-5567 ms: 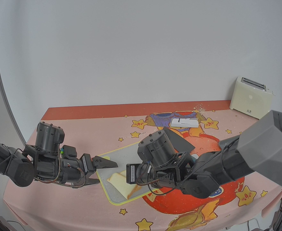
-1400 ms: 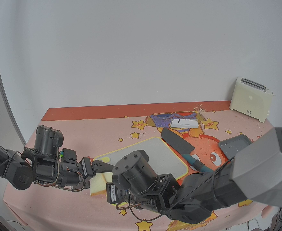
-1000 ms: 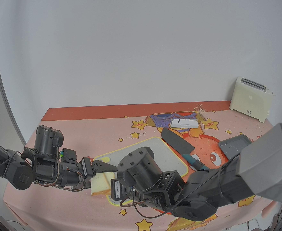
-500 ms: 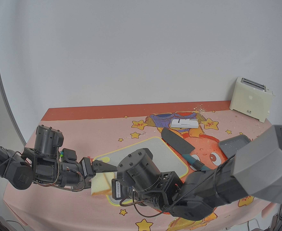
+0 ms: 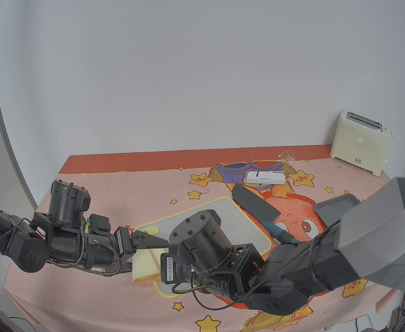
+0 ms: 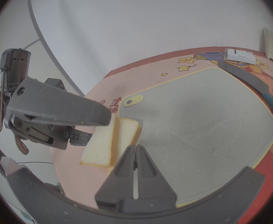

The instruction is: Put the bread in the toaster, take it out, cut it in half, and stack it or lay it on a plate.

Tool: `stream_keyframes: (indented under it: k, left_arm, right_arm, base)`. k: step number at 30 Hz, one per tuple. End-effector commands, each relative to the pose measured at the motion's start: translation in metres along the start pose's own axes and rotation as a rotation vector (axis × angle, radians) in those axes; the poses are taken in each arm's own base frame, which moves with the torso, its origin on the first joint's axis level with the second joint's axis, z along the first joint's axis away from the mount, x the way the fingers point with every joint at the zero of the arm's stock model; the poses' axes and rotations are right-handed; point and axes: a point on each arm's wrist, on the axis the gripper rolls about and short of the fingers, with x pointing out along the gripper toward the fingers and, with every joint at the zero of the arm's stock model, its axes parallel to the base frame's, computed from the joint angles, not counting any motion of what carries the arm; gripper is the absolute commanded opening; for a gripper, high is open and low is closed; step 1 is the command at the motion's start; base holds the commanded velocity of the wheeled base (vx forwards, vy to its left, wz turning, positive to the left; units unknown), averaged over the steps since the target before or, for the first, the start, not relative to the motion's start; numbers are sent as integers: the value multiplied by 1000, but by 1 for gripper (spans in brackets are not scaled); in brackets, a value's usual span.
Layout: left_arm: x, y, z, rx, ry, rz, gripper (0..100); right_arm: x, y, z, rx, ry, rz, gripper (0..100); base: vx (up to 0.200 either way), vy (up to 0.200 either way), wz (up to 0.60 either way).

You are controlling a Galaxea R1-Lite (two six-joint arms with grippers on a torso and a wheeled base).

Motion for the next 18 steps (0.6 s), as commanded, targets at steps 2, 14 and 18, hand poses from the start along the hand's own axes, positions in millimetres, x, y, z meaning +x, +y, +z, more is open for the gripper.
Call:
stream_keyframes:
  k: [2,14,18]
  left_arm:
    - [0,0,0,0,2,0,100]
    - [0,0,-1,-2,3,1,100]
    - [0,0,-1,-1,4,0,100]
  right_arm:
    - [7,0,-1,-1,2,-3,0]
    - [19,5,-12,-17,16,-13,0]
    - [19,9,-9,-10,4,-2,0]
  base:
    - [0,0,0]
    - [0,0,0]
    - [0,0,0]
